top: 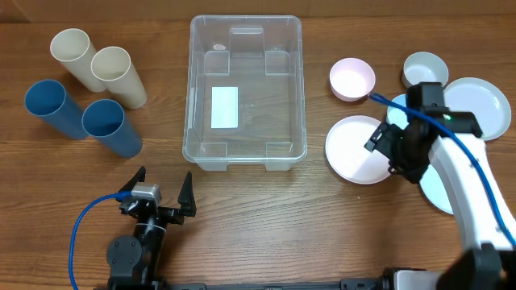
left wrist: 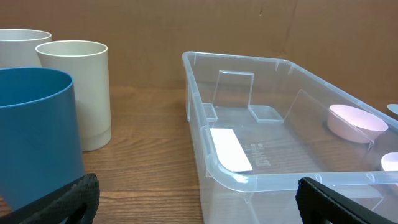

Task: Pack container
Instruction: 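Reach the right gripper to the large white plate and grasp its rim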

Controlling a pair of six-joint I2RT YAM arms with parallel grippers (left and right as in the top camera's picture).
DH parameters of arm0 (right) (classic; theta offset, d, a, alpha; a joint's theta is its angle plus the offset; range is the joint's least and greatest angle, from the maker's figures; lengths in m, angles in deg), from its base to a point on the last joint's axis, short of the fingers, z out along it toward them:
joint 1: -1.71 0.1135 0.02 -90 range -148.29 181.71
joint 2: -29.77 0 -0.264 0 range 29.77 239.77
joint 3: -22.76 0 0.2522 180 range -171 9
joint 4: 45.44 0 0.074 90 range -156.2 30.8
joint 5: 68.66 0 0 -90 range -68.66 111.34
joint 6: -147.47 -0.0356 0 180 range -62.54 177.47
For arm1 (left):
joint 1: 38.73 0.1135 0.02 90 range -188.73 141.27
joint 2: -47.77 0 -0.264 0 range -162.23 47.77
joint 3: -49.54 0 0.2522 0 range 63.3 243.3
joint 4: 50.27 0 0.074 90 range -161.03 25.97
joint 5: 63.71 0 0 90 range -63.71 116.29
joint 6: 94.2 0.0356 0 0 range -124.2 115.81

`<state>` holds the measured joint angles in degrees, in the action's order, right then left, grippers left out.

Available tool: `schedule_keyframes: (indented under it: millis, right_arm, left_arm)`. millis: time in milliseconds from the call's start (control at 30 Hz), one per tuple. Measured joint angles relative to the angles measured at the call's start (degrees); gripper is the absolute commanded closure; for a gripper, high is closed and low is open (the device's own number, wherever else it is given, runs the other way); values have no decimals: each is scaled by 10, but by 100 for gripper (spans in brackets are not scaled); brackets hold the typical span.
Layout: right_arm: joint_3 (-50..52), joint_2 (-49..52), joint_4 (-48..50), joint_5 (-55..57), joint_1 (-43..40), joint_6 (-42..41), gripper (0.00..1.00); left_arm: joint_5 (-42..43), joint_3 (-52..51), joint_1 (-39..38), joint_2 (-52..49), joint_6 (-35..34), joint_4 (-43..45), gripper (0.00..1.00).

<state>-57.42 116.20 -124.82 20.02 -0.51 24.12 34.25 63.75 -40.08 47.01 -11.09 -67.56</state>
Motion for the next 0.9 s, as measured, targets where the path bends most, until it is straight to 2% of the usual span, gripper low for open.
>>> schedule_keyframes:
  millis: [200, 367, 533, 600, 833, 900]
  right_arm:
    - [15, 61, 54, 12, -1, -70, 23]
    - [44, 61, 48, 16, -29, -89, 20]
    - [91, 61, 94, 15, -52, -80, 23]
    - [113, 61, 122, 12, -52, -74, 27]
    - [153, 62, 195, 7, -52, -59, 59]
    - [170, 62, 206, 6, -52, -57, 62]
  left_arm:
    - [0, 0, 0, 0, 0, 0, 0]
    - [0, 0, 0, 0, 0, 0, 0]
    - [0, 0, 0, 0, 0, 0, 0]
    - [0, 0, 0, 0, 0, 0, 0]
    - [0, 0, 0, 0, 0, 0, 0]
    - [0, 0, 0, 0, 0, 0, 0]
